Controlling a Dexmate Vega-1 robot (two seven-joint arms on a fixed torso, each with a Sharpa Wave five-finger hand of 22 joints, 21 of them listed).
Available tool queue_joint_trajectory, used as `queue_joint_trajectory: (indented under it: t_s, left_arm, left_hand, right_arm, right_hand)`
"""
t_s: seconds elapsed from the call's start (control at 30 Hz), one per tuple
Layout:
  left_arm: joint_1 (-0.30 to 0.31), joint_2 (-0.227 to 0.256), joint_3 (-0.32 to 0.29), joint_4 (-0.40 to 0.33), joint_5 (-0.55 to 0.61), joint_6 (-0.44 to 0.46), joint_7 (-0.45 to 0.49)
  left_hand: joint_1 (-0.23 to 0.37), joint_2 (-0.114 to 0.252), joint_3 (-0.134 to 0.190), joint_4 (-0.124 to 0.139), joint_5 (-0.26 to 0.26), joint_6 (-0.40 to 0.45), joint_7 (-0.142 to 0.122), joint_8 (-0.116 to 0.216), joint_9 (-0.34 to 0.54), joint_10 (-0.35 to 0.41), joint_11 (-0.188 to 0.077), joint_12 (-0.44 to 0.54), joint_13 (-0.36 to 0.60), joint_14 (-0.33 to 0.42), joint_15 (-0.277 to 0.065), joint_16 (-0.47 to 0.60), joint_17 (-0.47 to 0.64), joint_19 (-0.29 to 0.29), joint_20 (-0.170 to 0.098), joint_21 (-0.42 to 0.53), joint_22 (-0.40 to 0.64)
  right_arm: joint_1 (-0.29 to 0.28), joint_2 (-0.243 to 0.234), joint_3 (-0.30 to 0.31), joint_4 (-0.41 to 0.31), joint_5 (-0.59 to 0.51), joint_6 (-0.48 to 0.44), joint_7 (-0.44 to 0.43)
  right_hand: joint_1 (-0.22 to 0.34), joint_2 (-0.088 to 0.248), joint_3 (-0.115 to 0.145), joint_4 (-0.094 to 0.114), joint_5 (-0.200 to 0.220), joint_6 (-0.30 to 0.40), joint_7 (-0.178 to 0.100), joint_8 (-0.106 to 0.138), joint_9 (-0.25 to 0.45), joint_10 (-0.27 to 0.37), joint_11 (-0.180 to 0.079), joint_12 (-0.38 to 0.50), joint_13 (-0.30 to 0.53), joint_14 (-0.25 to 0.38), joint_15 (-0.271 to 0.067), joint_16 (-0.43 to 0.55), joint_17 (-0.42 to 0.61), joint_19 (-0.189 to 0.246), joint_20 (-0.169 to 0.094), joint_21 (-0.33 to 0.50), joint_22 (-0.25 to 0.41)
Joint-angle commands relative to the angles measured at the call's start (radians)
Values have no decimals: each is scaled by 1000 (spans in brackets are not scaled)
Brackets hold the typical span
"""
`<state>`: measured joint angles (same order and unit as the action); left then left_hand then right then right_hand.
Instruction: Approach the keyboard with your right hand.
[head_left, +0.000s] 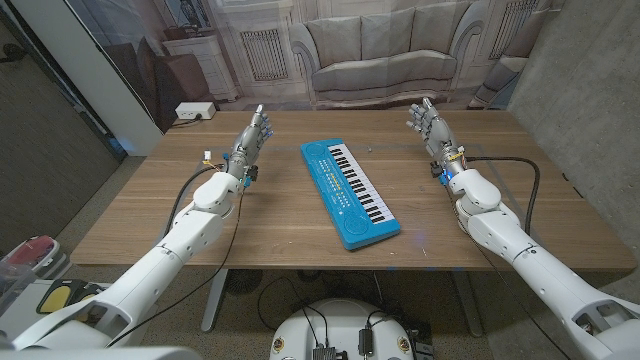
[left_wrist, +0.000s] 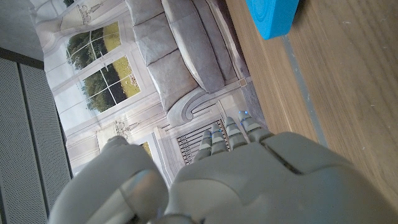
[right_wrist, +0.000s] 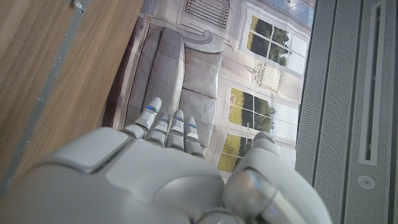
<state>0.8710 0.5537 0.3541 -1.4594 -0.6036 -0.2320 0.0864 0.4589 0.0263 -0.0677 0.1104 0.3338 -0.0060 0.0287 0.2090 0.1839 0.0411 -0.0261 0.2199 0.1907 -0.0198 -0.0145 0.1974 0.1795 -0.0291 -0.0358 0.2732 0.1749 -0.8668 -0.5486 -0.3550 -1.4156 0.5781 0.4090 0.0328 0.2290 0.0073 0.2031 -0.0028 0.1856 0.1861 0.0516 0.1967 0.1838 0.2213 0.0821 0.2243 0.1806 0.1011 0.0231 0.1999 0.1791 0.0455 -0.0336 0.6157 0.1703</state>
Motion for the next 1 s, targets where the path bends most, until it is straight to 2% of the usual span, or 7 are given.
queue_joint_trajectory:
  t_s: [0.03,0.33,0.67,1.0]
  left_arm:
    - [21,4,-9,-18,-1,-5,9]
    - [40,11,-21,-30,-7,-14,14]
    - [43,39,-17,-51,-1,5,-7]
    - [45,32,-22,-37,-20,-25,-40]
  left_hand:
    - [5,2,0,-2,5,13,8,10,2,19,-1,5,-1,9,2,3,3,14,-30,-1,1]
    - [9,5,-7,-3,4,36,9,11,3,51,6,11,-1,50,2,12,4,65,-32,7,3]
    - [11,7,-10,-3,4,36,11,8,3,48,6,7,-1,41,4,5,4,55,-30,-2,3]
    - [11,9,-11,-3,4,37,10,6,3,48,4,4,-1,42,5,3,5,55,-29,-5,4]
  right_arm:
    - [-12,-10,-2,-34,-22,15,-2]
    - [-35,-19,8,-70,-39,36,-20]
    - [-39,-24,2,-86,-75,65,-20]
    - [-34,-29,-9,-101,-114,75,-22]
  right_hand:
    - [2,5,5,-4,7,9,-3,5,5,12,0,2,3,8,-2,3,3,12,-18,0,1]
    - [5,7,5,-6,7,11,-3,4,5,17,1,2,3,11,-4,3,3,14,-17,-4,2]
    - [6,8,5,-8,7,14,-4,5,5,17,-1,1,3,13,-2,1,3,17,-17,-9,2]
    - [8,8,5,-10,6,17,-5,5,5,23,-1,2,3,17,-1,1,3,20,-17,-13,2]
